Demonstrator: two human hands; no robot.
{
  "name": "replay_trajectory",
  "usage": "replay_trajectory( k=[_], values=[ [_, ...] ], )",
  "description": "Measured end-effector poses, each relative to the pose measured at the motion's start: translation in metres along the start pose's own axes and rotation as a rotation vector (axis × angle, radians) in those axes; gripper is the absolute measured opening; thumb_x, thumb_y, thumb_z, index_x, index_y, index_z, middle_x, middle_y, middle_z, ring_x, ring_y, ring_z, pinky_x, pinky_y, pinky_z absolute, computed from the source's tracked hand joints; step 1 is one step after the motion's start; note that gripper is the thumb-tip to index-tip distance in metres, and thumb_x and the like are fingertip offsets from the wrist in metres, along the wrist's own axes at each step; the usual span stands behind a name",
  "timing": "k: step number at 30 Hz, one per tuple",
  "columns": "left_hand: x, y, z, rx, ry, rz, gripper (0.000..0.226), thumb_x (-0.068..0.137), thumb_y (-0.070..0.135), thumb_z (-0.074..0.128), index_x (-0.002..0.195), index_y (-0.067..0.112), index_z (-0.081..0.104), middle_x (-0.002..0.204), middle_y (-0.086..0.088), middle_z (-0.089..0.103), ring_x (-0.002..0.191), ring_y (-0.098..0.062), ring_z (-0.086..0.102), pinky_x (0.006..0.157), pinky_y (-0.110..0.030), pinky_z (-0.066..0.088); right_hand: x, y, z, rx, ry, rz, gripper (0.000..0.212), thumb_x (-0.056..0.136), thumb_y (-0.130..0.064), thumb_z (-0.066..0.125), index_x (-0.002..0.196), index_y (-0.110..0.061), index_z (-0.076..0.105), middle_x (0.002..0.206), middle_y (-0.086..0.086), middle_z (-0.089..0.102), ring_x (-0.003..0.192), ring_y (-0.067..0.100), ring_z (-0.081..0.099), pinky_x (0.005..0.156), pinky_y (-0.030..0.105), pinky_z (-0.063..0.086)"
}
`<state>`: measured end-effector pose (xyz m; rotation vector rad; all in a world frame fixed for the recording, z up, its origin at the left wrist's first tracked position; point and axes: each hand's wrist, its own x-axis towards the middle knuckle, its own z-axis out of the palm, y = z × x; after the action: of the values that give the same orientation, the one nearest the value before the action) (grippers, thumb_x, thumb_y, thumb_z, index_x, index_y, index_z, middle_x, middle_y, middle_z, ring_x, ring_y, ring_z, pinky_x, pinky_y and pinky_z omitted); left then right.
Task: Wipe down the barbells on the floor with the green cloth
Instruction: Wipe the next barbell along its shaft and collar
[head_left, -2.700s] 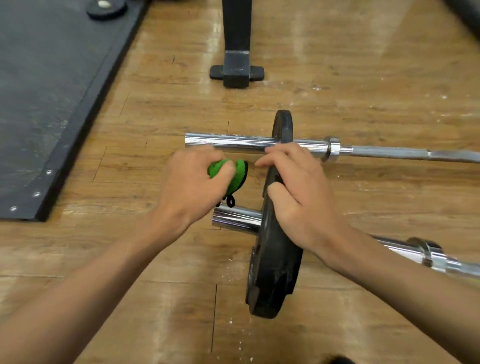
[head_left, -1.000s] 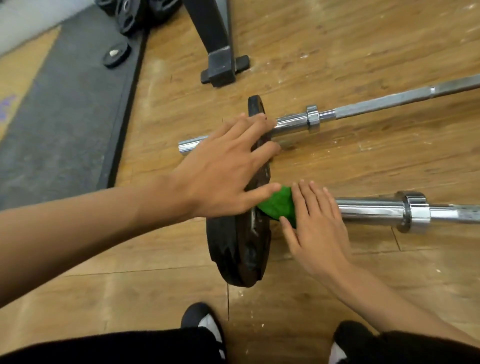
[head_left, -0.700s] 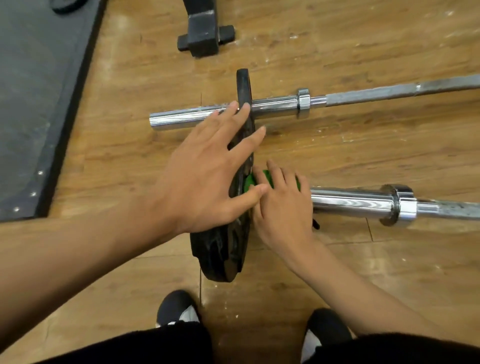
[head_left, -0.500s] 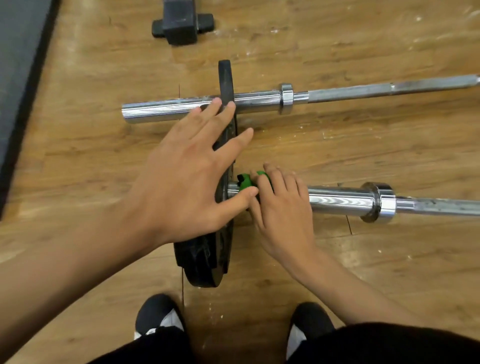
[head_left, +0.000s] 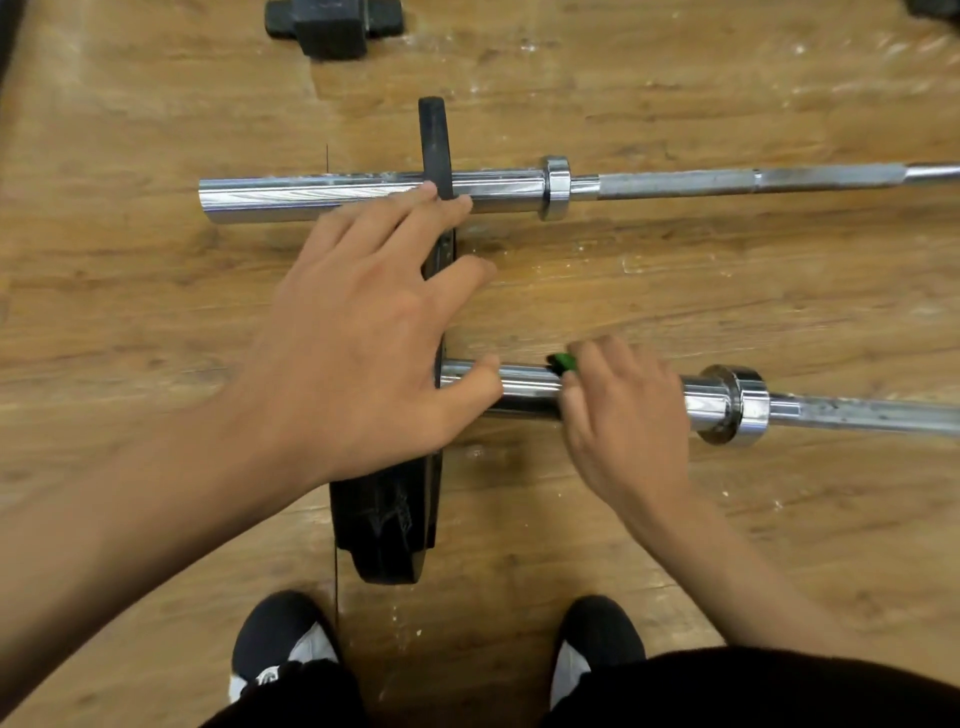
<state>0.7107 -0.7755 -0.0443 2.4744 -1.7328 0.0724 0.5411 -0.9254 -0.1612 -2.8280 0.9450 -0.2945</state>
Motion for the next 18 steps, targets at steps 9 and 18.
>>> replay_trajectory(
  k=[9, 18],
  values=[
    [-0.028, 0.025, -0.002, -0.021, 0.011, -0.152, 0.081, 0.081, 0.052, 0.045, 0.148, 0.007, 0.052, 0.159, -0.037, 0.033, 0.150, -0.048, 0.031, 0.123, -0.055, 0.021, -0.011, -0.018, 0.005, -0.066, 0.035, 0.100, 0.039, 0.099, -0.030, 0.041, 0.113, -0.009, 0.070, 0.095, 0.015, 0.067, 0.083, 0.036, 0.057, 0.074, 0.043, 0.035],
    [-0.052, 0.031, 0.000, -0.009, 0.007, -0.076, 0.073, 0.085, 0.052, 0.050, 0.144, 0.009, 0.057, 0.164, -0.035, 0.025, 0.156, -0.046, 0.021, 0.129, -0.048, 0.008, -0.025, -0.022, 0.003, 0.020, -0.049, -0.204, 0.042, 0.105, -0.036, 0.039, 0.129, -0.013, 0.063, 0.105, 0.005, 0.064, 0.092, 0.027, 0.058, 0.078, 0.039, 0.039]
  ],
)
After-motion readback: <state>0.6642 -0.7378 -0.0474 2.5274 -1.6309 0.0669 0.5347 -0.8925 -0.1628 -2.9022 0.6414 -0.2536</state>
